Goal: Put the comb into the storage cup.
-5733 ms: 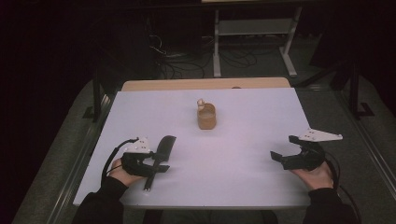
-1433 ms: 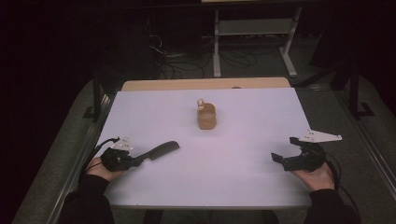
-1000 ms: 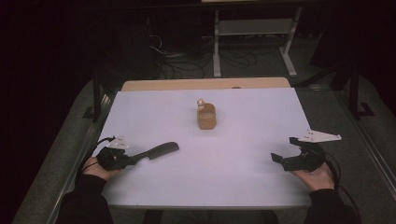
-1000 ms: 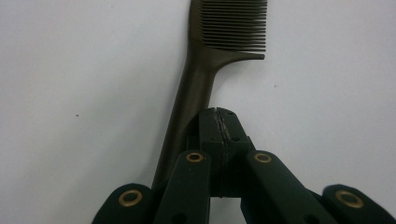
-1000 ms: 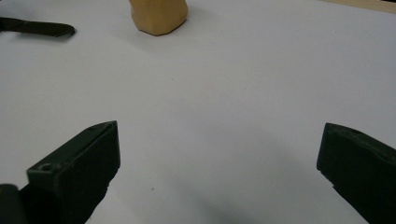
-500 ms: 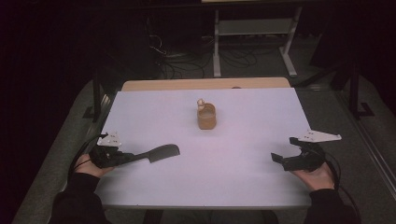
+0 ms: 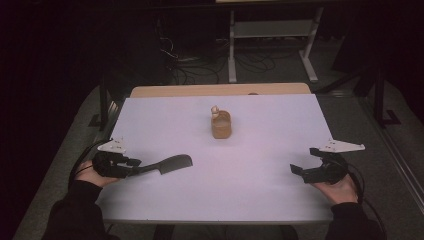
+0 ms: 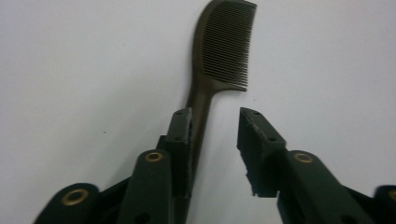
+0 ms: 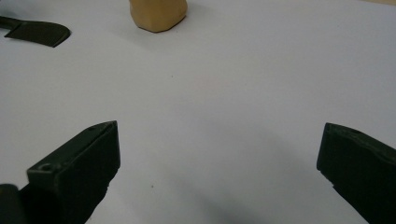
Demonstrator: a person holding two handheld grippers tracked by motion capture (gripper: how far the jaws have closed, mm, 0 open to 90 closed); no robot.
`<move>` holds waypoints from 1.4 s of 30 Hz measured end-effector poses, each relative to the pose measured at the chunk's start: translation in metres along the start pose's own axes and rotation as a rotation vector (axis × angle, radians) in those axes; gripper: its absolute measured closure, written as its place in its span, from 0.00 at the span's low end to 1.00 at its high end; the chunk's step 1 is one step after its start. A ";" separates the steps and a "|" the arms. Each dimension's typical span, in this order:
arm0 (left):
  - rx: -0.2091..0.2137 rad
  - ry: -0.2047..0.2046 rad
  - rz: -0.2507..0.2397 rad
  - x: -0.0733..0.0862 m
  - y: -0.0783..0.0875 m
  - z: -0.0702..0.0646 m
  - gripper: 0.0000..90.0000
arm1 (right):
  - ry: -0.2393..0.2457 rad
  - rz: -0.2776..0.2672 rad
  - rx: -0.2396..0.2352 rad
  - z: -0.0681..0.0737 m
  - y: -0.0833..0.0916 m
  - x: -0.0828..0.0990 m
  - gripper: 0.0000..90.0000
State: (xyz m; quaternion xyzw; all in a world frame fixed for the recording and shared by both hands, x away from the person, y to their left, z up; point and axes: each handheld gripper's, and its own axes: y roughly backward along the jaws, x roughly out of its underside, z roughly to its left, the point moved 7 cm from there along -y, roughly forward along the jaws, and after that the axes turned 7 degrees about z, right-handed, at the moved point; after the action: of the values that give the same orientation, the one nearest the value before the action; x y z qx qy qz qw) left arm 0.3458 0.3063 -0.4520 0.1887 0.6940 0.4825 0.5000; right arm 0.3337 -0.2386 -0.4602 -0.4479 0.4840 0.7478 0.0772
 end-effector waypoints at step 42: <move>-0.046 -0.140 0.179 -0.020 -0.040 0.006 0.17 | 0.001 0.007 -0.003 0.001 0.000 0.002 0.00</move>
State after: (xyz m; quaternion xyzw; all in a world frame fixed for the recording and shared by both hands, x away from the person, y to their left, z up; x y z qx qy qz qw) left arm 0.3689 0.2758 -0.4767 0.2717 0.6266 0.5267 0.5061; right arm 0.3323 -0.2384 -0.4618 -0.4465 0.4847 0.7485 0.0736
